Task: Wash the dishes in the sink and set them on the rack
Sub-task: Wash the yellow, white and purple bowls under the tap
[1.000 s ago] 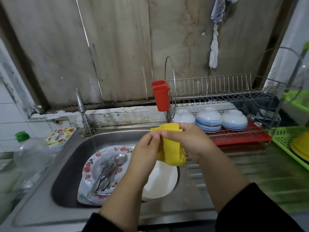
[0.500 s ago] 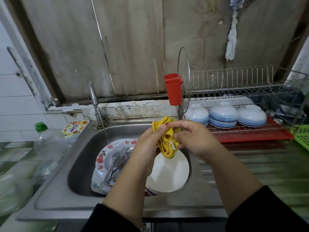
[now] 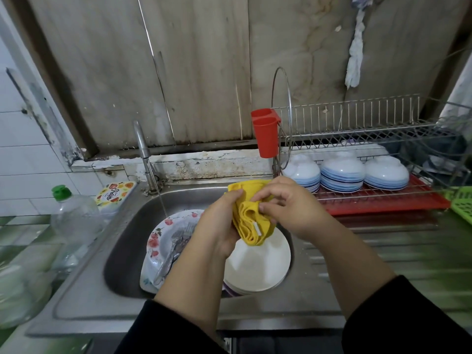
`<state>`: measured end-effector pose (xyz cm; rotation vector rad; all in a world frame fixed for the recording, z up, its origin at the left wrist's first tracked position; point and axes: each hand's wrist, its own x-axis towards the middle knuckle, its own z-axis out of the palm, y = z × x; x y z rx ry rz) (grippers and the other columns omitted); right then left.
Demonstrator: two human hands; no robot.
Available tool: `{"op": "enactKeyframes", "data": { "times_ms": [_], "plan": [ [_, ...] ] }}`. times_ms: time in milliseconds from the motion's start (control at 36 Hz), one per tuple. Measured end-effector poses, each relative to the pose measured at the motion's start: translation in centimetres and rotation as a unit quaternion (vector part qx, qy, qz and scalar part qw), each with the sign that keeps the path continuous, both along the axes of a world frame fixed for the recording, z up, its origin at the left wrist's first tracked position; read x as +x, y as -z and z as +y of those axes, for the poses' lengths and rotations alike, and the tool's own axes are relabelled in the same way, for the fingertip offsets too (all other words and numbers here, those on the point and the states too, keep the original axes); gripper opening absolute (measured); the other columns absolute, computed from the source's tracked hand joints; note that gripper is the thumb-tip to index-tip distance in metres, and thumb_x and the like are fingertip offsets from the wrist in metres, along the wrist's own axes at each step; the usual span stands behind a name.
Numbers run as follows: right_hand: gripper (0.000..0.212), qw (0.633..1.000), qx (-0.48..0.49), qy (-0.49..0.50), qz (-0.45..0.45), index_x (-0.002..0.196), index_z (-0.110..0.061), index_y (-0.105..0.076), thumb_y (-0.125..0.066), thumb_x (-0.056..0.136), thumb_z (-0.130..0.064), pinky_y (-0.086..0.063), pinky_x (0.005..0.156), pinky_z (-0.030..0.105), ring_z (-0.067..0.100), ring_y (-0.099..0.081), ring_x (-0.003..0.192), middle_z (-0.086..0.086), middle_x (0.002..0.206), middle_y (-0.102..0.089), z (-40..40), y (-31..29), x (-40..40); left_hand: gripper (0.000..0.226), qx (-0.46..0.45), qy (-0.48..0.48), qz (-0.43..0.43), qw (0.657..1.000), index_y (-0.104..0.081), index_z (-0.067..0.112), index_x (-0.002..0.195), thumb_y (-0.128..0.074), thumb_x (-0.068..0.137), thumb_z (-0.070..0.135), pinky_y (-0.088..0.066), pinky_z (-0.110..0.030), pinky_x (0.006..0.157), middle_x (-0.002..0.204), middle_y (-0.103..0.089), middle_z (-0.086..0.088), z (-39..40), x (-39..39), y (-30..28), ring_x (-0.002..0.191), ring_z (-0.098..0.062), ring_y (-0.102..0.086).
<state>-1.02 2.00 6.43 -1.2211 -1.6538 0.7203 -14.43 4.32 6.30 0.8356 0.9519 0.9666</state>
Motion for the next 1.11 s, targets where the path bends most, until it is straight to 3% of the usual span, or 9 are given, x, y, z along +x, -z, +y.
{"op": "enactKeyframes", "data": {
  "times_ms": [167, 250, 333, 500, 639, 778, 861, 1000, 1111],
  "plan": [
    [0.024, 0.992, 0.016, 0.083, 0.097, 0.081, -0.023, -0.057, -0.055, 0.091, -0.001, -0.052, 0.067, 0.028, 0.014, -0.058, 0.068, -0.014, 0.096, -0.051, 0.4, 0.2, 0.6, 0.032, -0.013, -0.116, 0.009, 0.993, -0.058, 0.004, 0.114, -0.05, 0.097, 0.03, -0.054, -0.037, 0.072, 0.107, -0.066, -0.018, 1.4, -0.8, 0.2, 0.096, -0.03, -0.064],
    [0.02, 0.981, -0.01, 0.1, 0.166, 0.086, -0.02, -0.053, -0.05, 0.095, -0.002, -0.053, 0.063, 0.019, 0.005, -0.06, 0.065, -0.006, 0.083, -0.06, 0.6, 0.2, 1.3, 0.02, -0.008, -0.172, -0.028, 0.985, -0.056, 0.002, 0.097, -0.05, 0.098, 0.02, -0.056, -0.029, 0.059, 0.089, -0.062, -0.016, 1.9, -1.9, -0.3, 0.077, -0.024, -0.062],
    [0.023, 0.967, -0.006, 0.108, 0.231, 0.086, -0.017, -0.051, -0.047, 0.095, 0.004, -0.051, 0.062, 0.011, -0.005, -0.061, 0.062, -0.001, 0.081, -0.06, 0.7, 0.2, 1.5, 0.019, 0.015, -0.198, -0.027, 0.98, -0.052, 0.004, 0.115, -0.047, 0.097, 0.01, -0.054, -0.021, 0.046, 0.081, -0.056, -0.009, 2.0, -2.9, -0.8, 0.063, -0.015, -0.057],
    [0.032, 0.979, -0.016, 0.115, 0.168, 0.111, -0.021, -0.063, -0.059, 0.088, 0.001, -0.048, 0.071, 0.016, 0.008, -0.06, 0.084, -0.003, 0.091, -0.067, 0.7, -0.2, 2.3, 0.023, 0.049, -0.174, 0.066, 0.981, -0.063, 0.018, 0.115, -0.054, 0.094, 0.013, -0.055, -0.032, 0.083, 0.094, -0.057, -0.006, 2.1, -4.5, -0.9, 0.068, -0.015, -0.061],
    [0.02, 0.977, -0.021, 0.138, 0.162, 0.084, -0.026, -0.07, -0.064, 0.086, -0.007, -0.049, 0.093, 0.039, 0.017, -0.063, 0.089, -0.004, 0.082, -0.069, 1.1, -0.2, 2.5, 0.041, 0.048, -0.131, 0.054, 0.989, -0.065, 0.009, 0.117, -0.04, 0.088, -0.008, -0.054, -0.029, 0.087, 0.116, -0.054, -0.01, 2.5, -5.5, -1.2, 0.097, -0.021, -0.06],
    [0.013, 0.966, -0.014, 0.144, 0.213, 0.082, -0.02, -0.067, -0.064, 0.088, -0.009, -0.051, 0.064, 0.021, 0.014, -0.056, 0.067, 0.003, 0.07, -0.06, 1.6, 0.1, 2.5, 0.054, 0.21, -0.042, 0.265, 0.94, -0.052, 0.027, 0.133, -0.055, 0.088, -0.003, -0.047, -0.025, 0.084, 0.106, -0.063, 0.008, 2.1, -7.0, -0.2, 0.093, -0.011, -0.059],
    [0.01, 0.966, -0.004, 0.158, 0.205, 0.082, -0.018, -0.066, -0.063, 0.089, -0.011, -0.044, 0.051, 0.015, 0.005, -0.052, 0.056, -0.002, 0.062, -0.056, 1.9, 0.0, 2.2, 0.041, 0.261, -0.061, 0.349, 0.898, -0.055, 0.032, 0.123, -0.062, 0.089, 0.01, -0.044, -0.014, 0.067, 0.098, -0.062, 0.015, 2.2, -7.0, 0.0, 0.086, -0.001, -0.058],
    [0.009, 0.966, 0.001, 0.178, 0.187, 0.081, -0.019, -0.065, -0.062, 0.09, -0.02, -0.043, 0.049, 0.016, 0.004, -0.05, 0.05, -0.002, 0.061, -0.056, 2.0, -0.1, 2.0, 0.017, 0.286, -0.13, 0.345, 0.885, -0.062, 0.035, 0.085, -0.056, 0.093, 0.022, -0.053, -0.036, 0.079, 0.085, -0.068, 0.004, 1.9, -7.1, -0.4, 0.083, -0.015, -0.064],
    [0.012, 0.964, 0.0, 0.19, 0.187, 0.089, -0.015, -0.065, -0.061, 0.091, -0.026, -0.046, 0.061, 0.027, 0.012, -0.053, 0.064, 0.003, 0.073, -0.058, 2.0, -0.3, 1.9, 0.017, 0.292, -0.127, 0.334, 0.887, -0.061, 0.03, 0.08, -0.055, 0.094, 0.021, -0.043, -0.021, 0.065, 0.081, -0.064, 0.008, 1.7, -7.0, -1.0, 0.074, -0.006, -0.055]
  ]
}}
